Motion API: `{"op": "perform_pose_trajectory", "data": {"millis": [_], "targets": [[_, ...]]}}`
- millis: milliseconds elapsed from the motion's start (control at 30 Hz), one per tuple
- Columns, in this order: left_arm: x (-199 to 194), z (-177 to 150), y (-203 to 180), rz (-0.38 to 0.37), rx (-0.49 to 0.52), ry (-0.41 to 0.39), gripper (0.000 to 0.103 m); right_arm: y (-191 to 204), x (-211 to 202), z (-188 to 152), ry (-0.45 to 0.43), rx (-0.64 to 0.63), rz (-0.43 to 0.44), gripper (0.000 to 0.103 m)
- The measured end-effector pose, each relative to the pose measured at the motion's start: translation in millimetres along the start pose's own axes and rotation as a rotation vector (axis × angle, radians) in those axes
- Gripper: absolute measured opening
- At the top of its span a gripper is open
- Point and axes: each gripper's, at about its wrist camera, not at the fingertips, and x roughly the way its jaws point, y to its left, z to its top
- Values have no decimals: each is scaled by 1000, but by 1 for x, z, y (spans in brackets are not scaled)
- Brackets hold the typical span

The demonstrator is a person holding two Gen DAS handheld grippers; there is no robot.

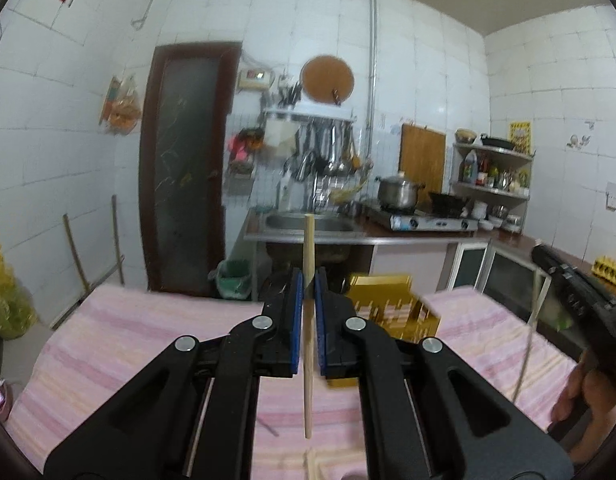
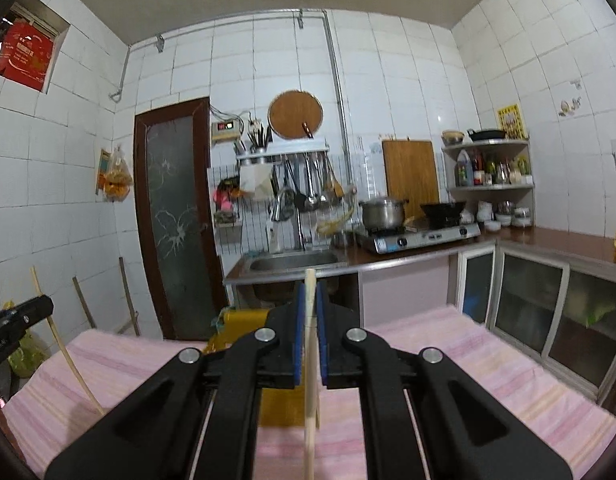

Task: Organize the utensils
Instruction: 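Lift both held chopsticks and carry them over the yellow caddy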

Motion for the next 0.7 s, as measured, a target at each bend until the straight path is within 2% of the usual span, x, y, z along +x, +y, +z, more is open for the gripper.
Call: {"op": "perform_pose_trajectory", "data": {"millis": [167,400,567,700], "targets": [[35,37,-17,-43,-22,-50,5,-3,45,29,-38,40,9,6],[94,79,-34,-75,-47,-101,5,2,95,67,-139,63,10,6],[130,79,-40,-89,-55,-101,5,11,134,73,-171,84,16,6],[166,59,-43,-87,-41,-53,5,18,163,47,-170,55,21,6]]}}
